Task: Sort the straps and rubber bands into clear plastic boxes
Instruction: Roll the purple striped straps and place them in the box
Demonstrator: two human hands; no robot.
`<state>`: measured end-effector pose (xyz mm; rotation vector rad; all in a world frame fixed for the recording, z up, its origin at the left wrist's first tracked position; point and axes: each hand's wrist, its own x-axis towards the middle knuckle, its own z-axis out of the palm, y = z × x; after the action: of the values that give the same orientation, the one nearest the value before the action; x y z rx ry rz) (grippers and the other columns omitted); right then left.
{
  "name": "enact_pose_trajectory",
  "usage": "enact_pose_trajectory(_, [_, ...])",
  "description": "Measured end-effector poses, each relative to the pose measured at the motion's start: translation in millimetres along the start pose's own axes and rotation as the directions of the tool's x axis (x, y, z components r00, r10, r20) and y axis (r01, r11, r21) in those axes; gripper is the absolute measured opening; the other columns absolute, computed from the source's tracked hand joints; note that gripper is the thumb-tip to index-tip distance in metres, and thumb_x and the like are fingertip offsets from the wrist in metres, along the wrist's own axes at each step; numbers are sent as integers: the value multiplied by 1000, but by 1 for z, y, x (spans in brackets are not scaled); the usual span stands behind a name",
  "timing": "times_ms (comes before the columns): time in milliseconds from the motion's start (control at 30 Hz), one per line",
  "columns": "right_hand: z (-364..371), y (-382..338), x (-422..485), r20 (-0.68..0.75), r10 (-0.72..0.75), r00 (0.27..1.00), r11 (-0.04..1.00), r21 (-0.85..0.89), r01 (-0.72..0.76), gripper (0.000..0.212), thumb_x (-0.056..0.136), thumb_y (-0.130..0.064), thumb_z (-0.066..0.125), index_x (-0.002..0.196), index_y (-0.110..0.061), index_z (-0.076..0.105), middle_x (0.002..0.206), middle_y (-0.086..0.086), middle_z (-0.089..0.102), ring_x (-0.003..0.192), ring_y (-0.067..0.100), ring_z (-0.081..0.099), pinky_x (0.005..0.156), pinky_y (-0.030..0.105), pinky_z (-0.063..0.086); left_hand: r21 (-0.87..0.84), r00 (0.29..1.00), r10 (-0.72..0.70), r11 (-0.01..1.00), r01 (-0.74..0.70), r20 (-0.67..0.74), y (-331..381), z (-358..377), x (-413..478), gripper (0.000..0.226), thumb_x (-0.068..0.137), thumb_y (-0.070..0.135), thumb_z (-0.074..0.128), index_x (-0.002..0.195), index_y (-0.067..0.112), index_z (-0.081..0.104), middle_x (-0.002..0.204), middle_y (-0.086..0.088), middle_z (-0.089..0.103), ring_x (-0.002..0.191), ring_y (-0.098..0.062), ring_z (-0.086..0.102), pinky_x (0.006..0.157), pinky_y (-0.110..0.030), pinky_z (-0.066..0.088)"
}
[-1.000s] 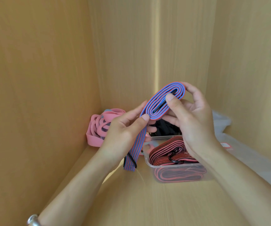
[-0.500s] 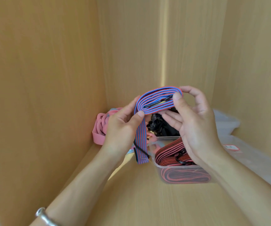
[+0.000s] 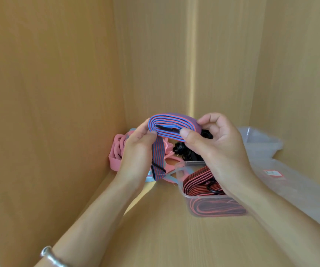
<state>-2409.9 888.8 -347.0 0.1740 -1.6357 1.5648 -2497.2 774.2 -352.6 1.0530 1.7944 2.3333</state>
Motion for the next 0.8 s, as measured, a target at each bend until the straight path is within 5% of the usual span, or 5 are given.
enact_pose_trajectory(133, [1, 0, -1, -26, -11, 1000, 1000, -12, 11, 30, 78, -5, 75, 86, -21, 51, 75, -12, 63, 59, 4, 55, 66, 32, 49, -101, 993, -44, 993, 55, 108, 6, 1, -2, 42, 86, 1, 43, 127, 1, 53, 92, -15, 52, 57, -13, 49, 42, -13, 39])
enact_pose_trajectory(267, [2, -1, -3, 15, -12, 1000, 1000, -8, 12, 33, 77, 0, 74, 86, -16, 47, 76, -7, 60, 51, -1, 56, 55, 18, 48, -174, 976, -44, 981, 82, 212, 7, -1, -1, 44, 87, 7, 41, 131, 2, 47, 100, -17, 48, 71, -21, 46, 44, -17, 42])
enact_pose_trajectory(500, [7, 3, -10, 148, 28, 989, 988, -152, -6, 42, 66, -21, 84, 70, -38, 46, 74, 17, 70, 65, 46, 64, 59, 57, 54, -336, 979, -112, 927, 164, 168, 6, -4, 1, 67, 90, 19, 49, 148, 9, 18, 138, -25, 47, 102, -27, 53, 58, -27, 51])
enact_pose_trajectory(633, [8, 4, -12, 209, 51, 977, 976, -218, -4, 41, 74, -5, 80, 76, -26, 45, 72, 8, 72, 57, 24, 69, 47, 29, 51, -361, 987, -75, 924, 123, 143, 7, -1, -1, 52, 95, 12, 45, 143, 3, 27, 119, -23, 55, 91, -25, 55, 51, -19, 48])
enact_pose_trajectory(800, [7, 4, -12, 233, 76, 969, 951, -310, 1, 26, 81, -11, 75, 81, -18, 50, 77, 8, 73, 57, 12, 69, 49, 19, 47, -402, 997, -40, 913, 66, 73, 14, 5, -6, 49, 94, -2, 45, 140, 11, 33, 96, -8, 58, 67, -20, 53, 38, -16, 40])
